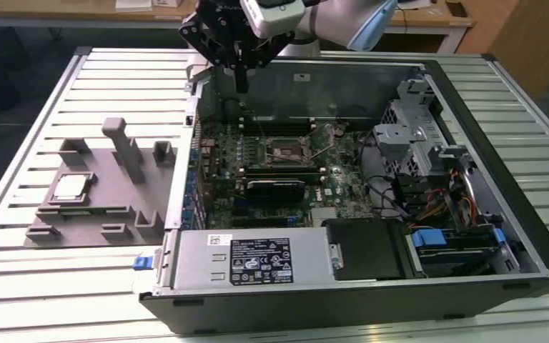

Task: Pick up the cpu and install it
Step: 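Reach for the cpu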

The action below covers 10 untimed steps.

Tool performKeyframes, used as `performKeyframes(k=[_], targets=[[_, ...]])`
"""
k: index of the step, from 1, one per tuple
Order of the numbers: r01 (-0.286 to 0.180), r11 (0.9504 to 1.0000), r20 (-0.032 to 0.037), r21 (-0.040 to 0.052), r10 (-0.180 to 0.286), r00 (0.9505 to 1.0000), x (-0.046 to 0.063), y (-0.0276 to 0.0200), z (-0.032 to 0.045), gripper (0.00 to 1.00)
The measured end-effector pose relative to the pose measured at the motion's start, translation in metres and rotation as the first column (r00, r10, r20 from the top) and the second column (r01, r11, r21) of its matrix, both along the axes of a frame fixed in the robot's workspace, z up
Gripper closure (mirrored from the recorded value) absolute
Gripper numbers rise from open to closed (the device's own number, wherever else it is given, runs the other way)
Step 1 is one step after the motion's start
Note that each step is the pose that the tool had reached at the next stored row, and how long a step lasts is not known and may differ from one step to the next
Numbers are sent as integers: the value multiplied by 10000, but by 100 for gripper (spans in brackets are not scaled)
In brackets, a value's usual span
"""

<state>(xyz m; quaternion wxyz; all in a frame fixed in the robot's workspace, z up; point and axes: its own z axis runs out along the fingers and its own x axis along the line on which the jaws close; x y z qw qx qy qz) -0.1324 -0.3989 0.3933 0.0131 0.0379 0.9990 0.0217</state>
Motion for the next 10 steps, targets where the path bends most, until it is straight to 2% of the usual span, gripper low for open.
performKeyframes(k=[10], targets=[[0, 10000, 0, -1, 0, 10000, -87, 0, 0, 89]])
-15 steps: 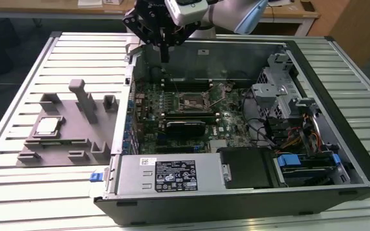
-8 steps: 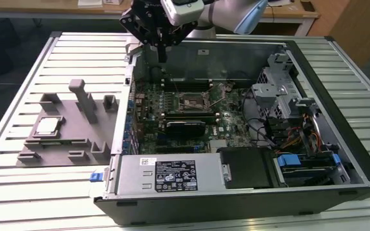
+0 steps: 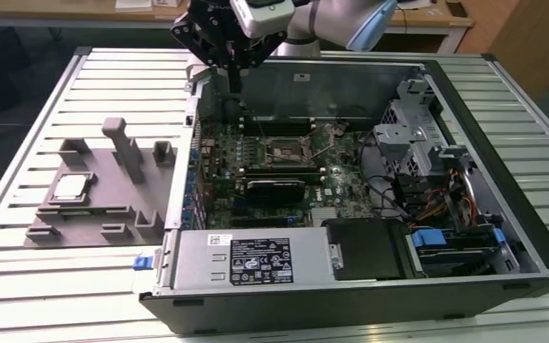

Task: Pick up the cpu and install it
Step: 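Reach for the cpu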

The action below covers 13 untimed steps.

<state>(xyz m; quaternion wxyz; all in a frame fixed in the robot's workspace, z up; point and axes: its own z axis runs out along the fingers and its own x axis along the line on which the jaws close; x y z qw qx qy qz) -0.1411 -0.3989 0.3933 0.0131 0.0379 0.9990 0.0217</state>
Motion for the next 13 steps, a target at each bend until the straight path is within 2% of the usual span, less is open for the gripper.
performKeyframes(k=[13], targets=[[0, 10000, 0, 0, 0, 10000, -149, 0, 0, 89]])
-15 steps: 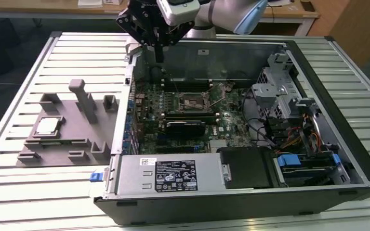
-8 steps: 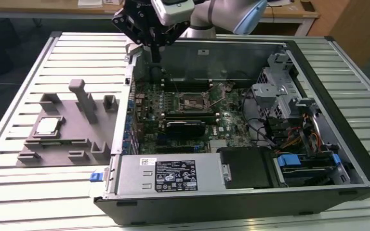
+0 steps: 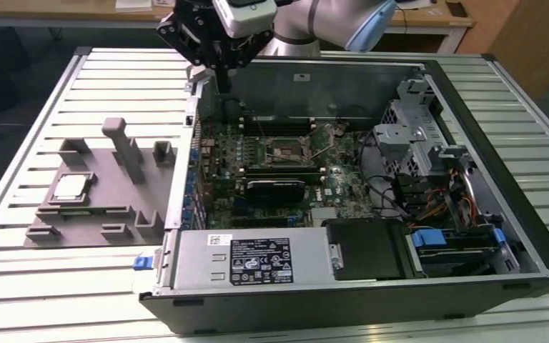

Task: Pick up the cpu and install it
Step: 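Reach for the cpu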

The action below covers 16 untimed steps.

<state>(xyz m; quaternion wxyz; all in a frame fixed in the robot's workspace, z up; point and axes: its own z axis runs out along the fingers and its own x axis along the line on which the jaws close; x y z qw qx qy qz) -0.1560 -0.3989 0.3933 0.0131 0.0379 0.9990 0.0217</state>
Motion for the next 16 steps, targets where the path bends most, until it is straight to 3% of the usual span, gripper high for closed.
performKeyframes(k=[16], targets=[[0, 10000, 0, 0, 0, 10000, -163, 0, 0, 89]])
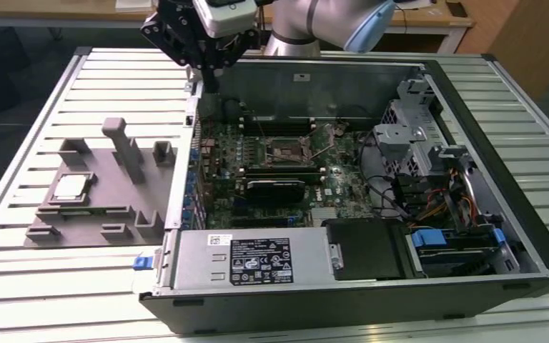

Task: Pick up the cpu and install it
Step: 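Reach for the cpu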

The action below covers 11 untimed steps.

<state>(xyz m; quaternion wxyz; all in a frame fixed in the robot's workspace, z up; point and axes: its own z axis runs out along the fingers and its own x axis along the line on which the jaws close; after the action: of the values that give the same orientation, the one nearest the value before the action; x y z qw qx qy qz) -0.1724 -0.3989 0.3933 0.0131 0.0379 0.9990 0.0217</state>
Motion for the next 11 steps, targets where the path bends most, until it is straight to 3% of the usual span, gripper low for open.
performKeyframes(k=[11], targets=[[1, 10000, 0, 0, -1, 10000, -138, 0, 0, 89]])
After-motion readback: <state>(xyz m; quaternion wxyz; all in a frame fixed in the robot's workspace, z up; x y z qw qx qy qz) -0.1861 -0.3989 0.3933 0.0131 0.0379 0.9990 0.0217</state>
